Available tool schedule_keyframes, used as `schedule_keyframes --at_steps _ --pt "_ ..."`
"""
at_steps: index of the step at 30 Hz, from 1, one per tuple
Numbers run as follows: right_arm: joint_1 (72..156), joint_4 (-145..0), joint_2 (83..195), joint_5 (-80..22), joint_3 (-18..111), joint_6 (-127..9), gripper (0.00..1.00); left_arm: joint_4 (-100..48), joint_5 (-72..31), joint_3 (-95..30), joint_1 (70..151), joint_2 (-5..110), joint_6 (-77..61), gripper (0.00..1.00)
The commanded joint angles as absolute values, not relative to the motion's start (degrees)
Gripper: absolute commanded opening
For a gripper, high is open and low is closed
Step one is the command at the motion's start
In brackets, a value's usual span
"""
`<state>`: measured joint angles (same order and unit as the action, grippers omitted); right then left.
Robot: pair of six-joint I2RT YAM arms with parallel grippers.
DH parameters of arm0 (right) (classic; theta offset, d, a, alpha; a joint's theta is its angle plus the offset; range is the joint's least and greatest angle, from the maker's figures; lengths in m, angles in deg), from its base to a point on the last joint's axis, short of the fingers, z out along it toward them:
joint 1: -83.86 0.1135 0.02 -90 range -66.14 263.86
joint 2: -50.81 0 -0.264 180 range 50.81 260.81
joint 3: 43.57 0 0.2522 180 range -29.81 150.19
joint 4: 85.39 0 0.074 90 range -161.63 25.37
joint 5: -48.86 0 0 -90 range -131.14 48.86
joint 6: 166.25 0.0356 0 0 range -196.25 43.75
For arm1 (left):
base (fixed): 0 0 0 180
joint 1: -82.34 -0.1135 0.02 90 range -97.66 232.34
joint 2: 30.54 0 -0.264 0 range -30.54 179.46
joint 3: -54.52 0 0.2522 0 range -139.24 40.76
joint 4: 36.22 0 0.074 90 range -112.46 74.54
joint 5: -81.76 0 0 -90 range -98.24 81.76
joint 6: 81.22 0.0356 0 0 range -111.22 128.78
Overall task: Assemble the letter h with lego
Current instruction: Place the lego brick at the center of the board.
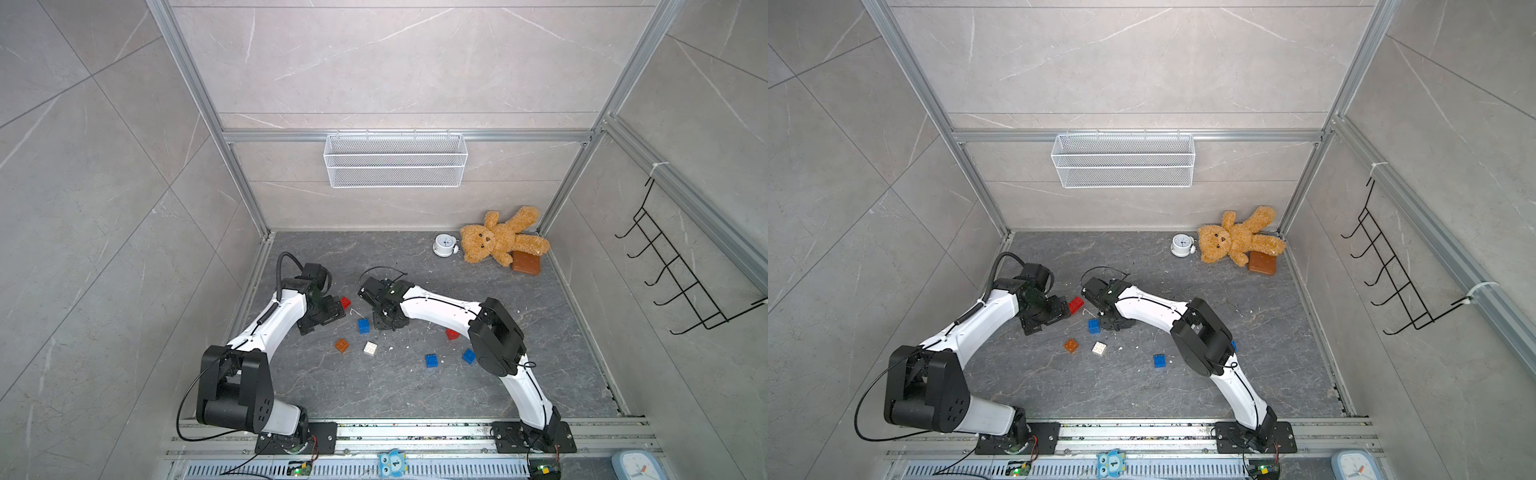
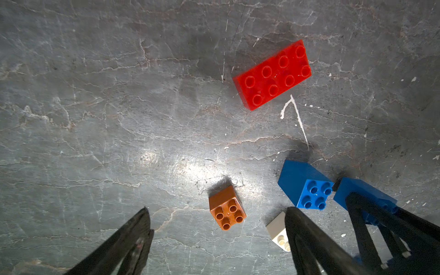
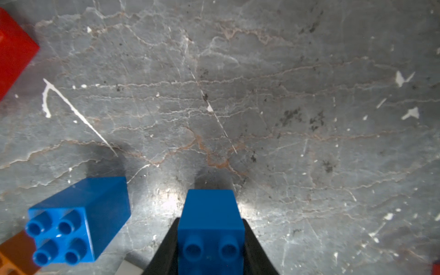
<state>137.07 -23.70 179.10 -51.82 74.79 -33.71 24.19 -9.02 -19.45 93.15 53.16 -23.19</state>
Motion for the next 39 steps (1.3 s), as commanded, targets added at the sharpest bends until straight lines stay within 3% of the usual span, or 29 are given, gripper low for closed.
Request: schedule_keyframes --at_steps 1,9,13,18,25,29,34,39 --pt "136.98 -23.54 180.56 -52.04 74.43 -32.54 0.00 24.58 -10.24 -21.63 92.80 53.72 -22.52 0.90" --pt "136.77 -23.73 180.97 -52.00 73.89 -31.91 0.00 24.48 -10.41 -22.00 92.80 54.75 -22.67 0.90" --pt "136.78 -23.77 180.85 -51.92 73.56 -31.54 0.08 24.29 -10.40 -22.07 92.80 55.11 -22.86 0.90" --pt "136.78 -24.00 180.18 -51.45 73.26 -31.26 0.23 24.21 -10.60 -22.74 92.78 55.66 -23.15 0.91" --pt "136.81 -23.82 178.20 -51.96 73.38 -31.07 0.62 23.96 -10.93 -23.97 92.80 56.51 -24.09 0.93" --pt "136.77 -23.43 176.58 -52.28 73.21 -30.86 0.76 23.55 -11.57 -24.77 92.80 57.53 -24.72 0.93" --pt "136.77 -23.12 173.35 -53.41 73.24 -31.11 0.91 23.95 -11.54 -27.28 92.80 59.55 -25.19 0.97" --pt "136.78 -22.59 169.82 -54.33 73.46 -32.49 0.98 23.86 -11.79 -29.91 92.80 62.36 -26.02 1.00"
